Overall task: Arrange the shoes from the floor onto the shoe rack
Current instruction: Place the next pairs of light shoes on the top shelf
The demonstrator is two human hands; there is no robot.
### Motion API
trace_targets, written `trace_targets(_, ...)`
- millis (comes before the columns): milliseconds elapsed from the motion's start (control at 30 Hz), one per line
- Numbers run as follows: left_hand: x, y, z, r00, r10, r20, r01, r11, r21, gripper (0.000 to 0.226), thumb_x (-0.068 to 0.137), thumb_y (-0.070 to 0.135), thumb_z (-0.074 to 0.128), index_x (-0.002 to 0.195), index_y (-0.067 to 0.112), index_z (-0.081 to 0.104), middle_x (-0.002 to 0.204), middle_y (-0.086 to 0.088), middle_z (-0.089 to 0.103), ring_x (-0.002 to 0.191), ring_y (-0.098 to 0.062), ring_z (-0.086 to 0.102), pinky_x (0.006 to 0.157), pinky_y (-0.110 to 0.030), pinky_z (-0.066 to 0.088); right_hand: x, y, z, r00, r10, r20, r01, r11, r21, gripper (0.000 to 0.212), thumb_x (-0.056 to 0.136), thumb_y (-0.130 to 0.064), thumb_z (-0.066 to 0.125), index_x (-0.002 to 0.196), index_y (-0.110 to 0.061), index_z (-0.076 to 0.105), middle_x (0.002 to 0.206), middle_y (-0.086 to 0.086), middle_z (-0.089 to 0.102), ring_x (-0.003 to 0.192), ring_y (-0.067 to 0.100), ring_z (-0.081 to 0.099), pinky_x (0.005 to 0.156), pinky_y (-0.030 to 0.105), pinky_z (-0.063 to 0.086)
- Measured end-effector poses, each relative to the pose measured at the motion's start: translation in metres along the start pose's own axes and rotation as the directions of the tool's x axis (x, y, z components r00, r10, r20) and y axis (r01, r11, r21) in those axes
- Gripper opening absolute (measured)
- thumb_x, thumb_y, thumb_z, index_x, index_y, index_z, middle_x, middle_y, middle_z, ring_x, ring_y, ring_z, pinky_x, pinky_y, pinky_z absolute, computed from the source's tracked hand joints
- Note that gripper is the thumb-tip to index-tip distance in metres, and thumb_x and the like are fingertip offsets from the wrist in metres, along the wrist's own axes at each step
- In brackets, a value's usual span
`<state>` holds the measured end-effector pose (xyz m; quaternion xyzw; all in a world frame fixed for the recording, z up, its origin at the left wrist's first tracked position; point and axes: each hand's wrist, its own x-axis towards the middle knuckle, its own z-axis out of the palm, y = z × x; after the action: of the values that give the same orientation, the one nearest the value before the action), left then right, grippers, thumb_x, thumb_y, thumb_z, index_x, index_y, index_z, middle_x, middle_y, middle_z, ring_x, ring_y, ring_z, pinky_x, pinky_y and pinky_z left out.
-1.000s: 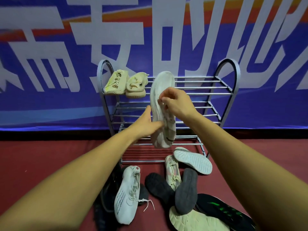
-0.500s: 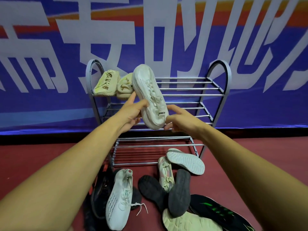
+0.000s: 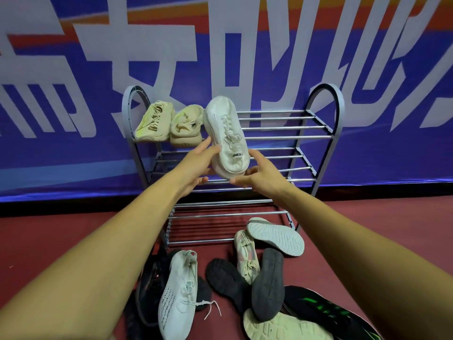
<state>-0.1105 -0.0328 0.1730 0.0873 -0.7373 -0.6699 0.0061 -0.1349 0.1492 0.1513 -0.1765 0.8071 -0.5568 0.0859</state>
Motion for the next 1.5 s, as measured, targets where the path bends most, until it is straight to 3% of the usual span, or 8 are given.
trace_targets(100,0.004,-0.002,-0.003,0.999,0.013,0.043,-0.013,1.0,0.02,0.068,0.086,0.04,0.063,0.144,0.056,0.032,0.11,0.012,0.073,0.083,-0.009,0.067,0.068,-0.03,0.039,0.009,0.006,0.005,1.0,-0.015,-0.027,0.015,1.0,-0.001,0.082,0.069,-0.026,0.089,0.137,-0.036,0.045,0.085,0.008,0.071,0.081,0.018,0.07,0.082,0.037,0.057)
trace_targets(333,0.018,-0.003,-0.005,0.996,0.087,-0.03,-0.087,0.996,0.001,0.066,0.084,0.027,0.069,0.143,0.038,0.041,0.114,0.004,0.07,0.108,-0.017,0.064,0.077,-0.033,0.044,0.022,-0.004,0.009,0.996,-0.052,-0.078,0.06,0.992,0.111,0.071,0.074,-0.022,0.087,0.134,-0.027,0.05,0.084,0.006,0.073,0.065,0.005,0.064,0.067,0.02,0.049)
trace_targets(533,0.024,-0.004,-0.004,0.989,0.118,-0.084,-0.116,0.993,0.031,0.067,0.078,0.054,0.068,0.139,0.033,0.047,0.115,0.005,0.071,0.104,-0.015,0.067,0.068,-0.03,0.042,0.04,-0.008,0.015,0.986,-0.089,-0.144,0.111,0.982,0.152,0.071,0.077,-0.027,0.084,0.139,-0.031,0.049,0.101,0.004,0.073,0.092,0.012,0.07,0.081,0.028,0.057)
trace_targets(733,0.025,0.0,-0.003,0.983,0.176,-0.05,-0.173,0.983,0.066,0.043,0.094,0.036,0.06,0.136,0.038,0.05,0.122,0.01,0.066,0.09,0.002,0.059,0.065,-0.014,0.04,0.047,-0.013,0.02,0.988,-0.089,-0.13,0.117,0.967,0.228,0.064,0.086,-0.019,0.076,0.143,-0.029,0.048,0.111,-0.001,0.07,0.089,0.008,0.066,0.06,0.01,0.049)
trace_targets(867,0.029,0.005,0.001,0.975,0.205,-0.08,-0.196,0.974,0.11,0.046,0.097,0.032,0.059,0.141,0.031,0.049,0.128,0.007,0.063,0.089,0.003,0.057,0.061,-0.009,0.043,0.052,-0.012,0.021,0.99,-0.078,-0.118,0.1,0.976,0.193,0.067,0.09,-0.026,0.072,0.148,-0.033,0.04,0.114,-0.002,0.068,0.087,0.007,0.062,0.058,0.012,0.048)
trace_targets(1133,0.028,-0.002,0.001,0.965,0.239,-0.109,-0.219,0.961,0.168,0.049,0.094,0.039,0.062,0.14,0.035,0.05,0.132,0.014,0.06,0.122,-0.011,0.055,0.104,-0.037,0.046,0.05,-0.01,0.022,0.989,-0.025,-0.148,0.049,0.985,0.162,0.066,0.088,-0.035,0.073,0.145,-0.03,0.041,0.117,0.003,0.066,0.096,0.015,0.065,0.06,0.018,0.053)
trace_targets(1300,0.017,-0.005,0.0,0.982,0.156,-0.11,-0.125,0.961,0.249,0.057,0.096,0.033,0.056,0.147,0.041,0.034,0.116,0.004,0.065,0.096,-0.012,0.063,0.063,-0.019,0.043,0.036,-0.012,0.011,0.992,0.016,-0.129,0.003,0.989,0.145,0.055,0.095,-0.028,0.065,0.146,-0.029,0.044,0.113,0.01,0.067,0.075,0.008,0.061,0.045,0.008,0.042)
trace_targets(1500,0.007,-0.011,0.002,0.987,0.089,-0.134,-0.048,0.957,0.285,0.068,0.095,0.027,0.058,0.153,0.033,0.025,0.099,0.0,0.07,0.081,-0.01,0.064,0.061,-0.022,0.044,0.017,-0.008,-0.003,0.997,0.042,-0.06,-0.042,0.999,0.005,0.051,0.094,-0.024,0.063,0.143,-0.033,0.049,0.104,0.011,0.072,0.071,0.013,0.066,0.053,0.013,0.044)
